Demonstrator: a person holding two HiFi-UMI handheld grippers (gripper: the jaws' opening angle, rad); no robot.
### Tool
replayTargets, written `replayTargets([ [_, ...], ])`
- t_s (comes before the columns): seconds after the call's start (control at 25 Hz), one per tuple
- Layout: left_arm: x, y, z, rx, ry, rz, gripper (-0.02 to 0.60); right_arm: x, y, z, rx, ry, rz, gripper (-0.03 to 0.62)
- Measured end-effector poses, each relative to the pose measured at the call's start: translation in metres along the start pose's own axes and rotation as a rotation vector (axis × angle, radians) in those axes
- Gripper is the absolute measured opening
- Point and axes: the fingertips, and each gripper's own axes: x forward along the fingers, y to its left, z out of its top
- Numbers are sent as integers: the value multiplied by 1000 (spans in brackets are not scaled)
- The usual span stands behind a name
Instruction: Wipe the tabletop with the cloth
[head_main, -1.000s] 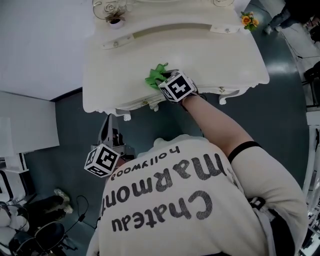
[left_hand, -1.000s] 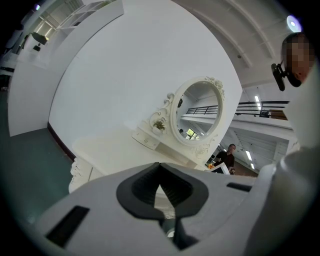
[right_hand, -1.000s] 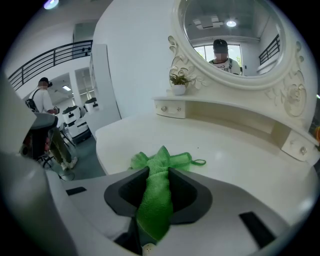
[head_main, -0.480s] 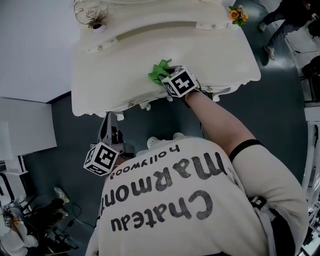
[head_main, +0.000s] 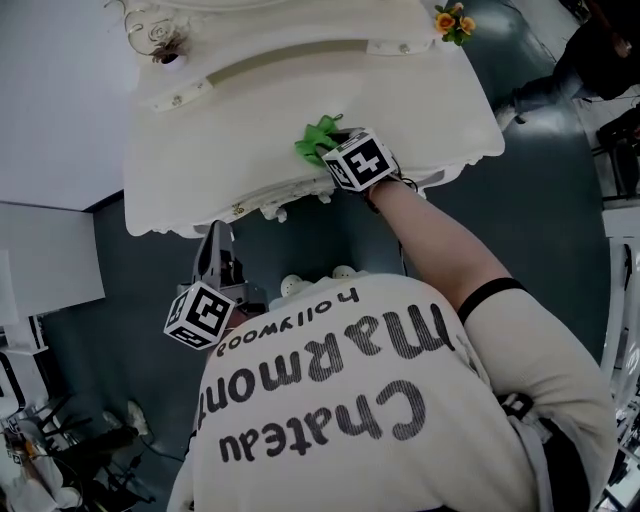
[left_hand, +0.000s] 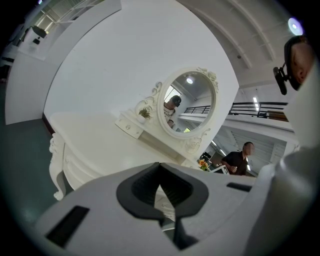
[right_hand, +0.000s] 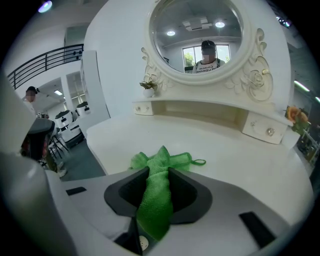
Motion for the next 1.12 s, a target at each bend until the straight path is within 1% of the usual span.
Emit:
replayTargets([
  [0.52,10,-27,-36,-9,20,-29,8,-37,-44,-27,59,-34,-68,127],
  [0.76,5,-31,-38,-7,16,-34,8,-50,-56,-35,84,-45,-98,127],
  [0.92,1,-33,-38,-1,9,-34,8,-50,-57,-33,105,-80,-102,129],
  [1.0,-1,-33,-37,4,3,-34,8,-53,-57,-32,140,-108,-81,135],
  [1.12,-2,-30,-31,15,-3,-26,8,-61,-59,-31,250,-165,-43,142],
])
